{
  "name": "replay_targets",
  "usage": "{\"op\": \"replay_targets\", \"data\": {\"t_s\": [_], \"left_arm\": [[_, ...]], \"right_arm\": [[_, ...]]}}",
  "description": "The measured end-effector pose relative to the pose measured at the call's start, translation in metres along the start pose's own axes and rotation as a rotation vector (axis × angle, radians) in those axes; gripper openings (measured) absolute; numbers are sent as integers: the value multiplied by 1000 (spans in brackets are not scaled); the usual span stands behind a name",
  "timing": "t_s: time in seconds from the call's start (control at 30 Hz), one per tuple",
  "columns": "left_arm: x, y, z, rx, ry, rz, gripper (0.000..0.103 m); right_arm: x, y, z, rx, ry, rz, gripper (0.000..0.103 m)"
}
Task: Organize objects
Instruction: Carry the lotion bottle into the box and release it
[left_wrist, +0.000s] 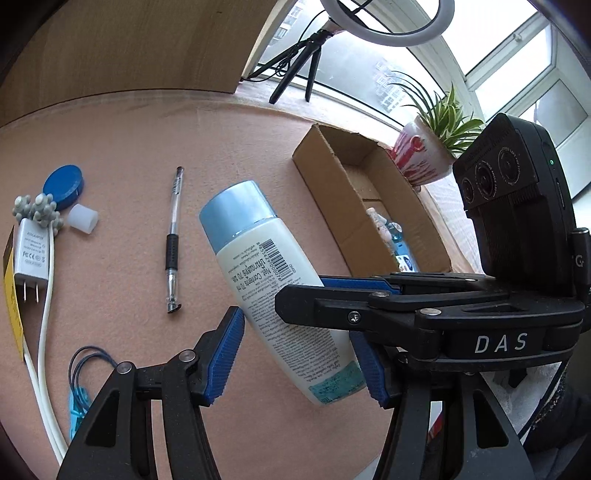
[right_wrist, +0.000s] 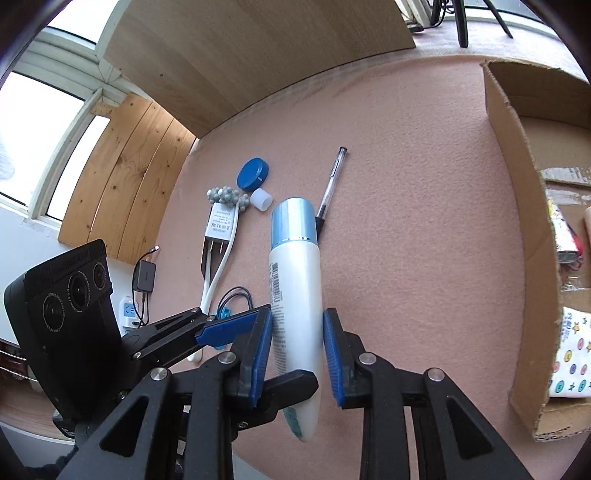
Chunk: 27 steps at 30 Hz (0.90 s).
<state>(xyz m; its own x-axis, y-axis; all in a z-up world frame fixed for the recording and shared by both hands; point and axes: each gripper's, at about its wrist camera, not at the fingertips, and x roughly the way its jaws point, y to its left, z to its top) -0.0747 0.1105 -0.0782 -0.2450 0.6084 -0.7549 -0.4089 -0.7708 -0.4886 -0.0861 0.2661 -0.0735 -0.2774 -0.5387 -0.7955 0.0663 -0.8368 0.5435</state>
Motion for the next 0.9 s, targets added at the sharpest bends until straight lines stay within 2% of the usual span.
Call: {"op": "replay_targets", "data": {"t_s": [0.23,0.4,0.8,0.9], "left_arm": [[33,-55,48,93,-19,-55,62],[56,-92,62,125,-8,-87,62],[100,-137,71,187,39,-96,60],[101,-142,70,212,44,-62,61]], "right_arm": [[-66,-31,11,36,-138,-70,24],[-98,-62,14,84,-193,-102,24],[-124,-109,9,146,-224,-156,24],[-123,-112,9,140,-221,-184,25]]}}
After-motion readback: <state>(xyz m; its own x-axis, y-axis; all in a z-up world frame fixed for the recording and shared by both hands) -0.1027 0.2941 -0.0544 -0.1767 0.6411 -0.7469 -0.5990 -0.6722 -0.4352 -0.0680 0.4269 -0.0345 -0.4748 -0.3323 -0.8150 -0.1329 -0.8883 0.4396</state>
